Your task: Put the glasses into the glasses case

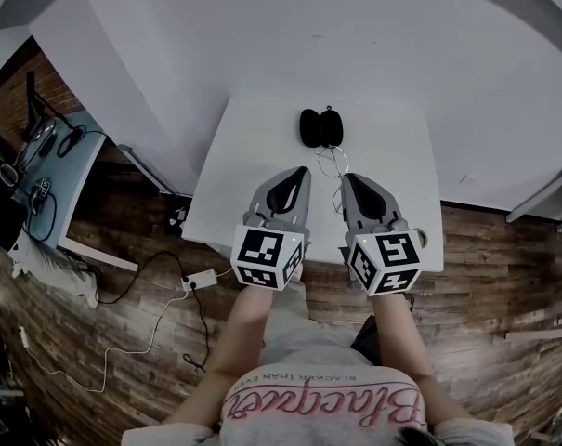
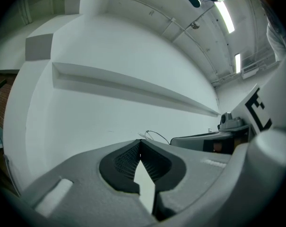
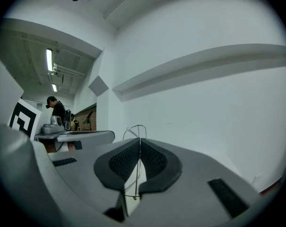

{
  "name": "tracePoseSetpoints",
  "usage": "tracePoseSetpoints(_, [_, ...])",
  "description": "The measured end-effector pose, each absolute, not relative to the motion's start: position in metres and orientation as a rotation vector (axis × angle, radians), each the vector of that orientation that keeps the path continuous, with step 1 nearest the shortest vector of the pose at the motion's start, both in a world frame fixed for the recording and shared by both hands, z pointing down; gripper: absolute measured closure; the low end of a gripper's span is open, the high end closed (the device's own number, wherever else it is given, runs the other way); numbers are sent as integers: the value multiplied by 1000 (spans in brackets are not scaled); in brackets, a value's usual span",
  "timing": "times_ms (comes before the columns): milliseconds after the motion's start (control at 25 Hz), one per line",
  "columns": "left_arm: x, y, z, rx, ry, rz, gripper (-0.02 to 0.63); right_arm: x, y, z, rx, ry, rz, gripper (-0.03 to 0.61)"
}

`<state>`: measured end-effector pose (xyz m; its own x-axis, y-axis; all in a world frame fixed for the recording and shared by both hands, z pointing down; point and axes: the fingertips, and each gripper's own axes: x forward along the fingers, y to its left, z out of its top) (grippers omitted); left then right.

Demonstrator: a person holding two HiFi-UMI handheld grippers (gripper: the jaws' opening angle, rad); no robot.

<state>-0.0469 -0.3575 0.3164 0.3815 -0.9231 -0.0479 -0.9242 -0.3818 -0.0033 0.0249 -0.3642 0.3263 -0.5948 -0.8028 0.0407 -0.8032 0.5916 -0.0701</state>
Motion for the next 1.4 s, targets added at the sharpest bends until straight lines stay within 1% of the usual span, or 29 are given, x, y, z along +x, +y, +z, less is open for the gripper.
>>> tracePoseSetpoints(680, [-79, -532, 327, -2697, 1626, 28, 609, -10, -532, 355, 1519, -2668, 233, 565])
tracePoseSetpoints(1000, [-86, -599, 369, -2786, 1582, -31, 609, -18, -602, 406, 1545, -2534, 335, 565])
tracePoseSetpoints(1400, [-91, -653, 425, -2884, 1582, -79, 609, -13, -673, 483, 1564, -2364, 545, 565])
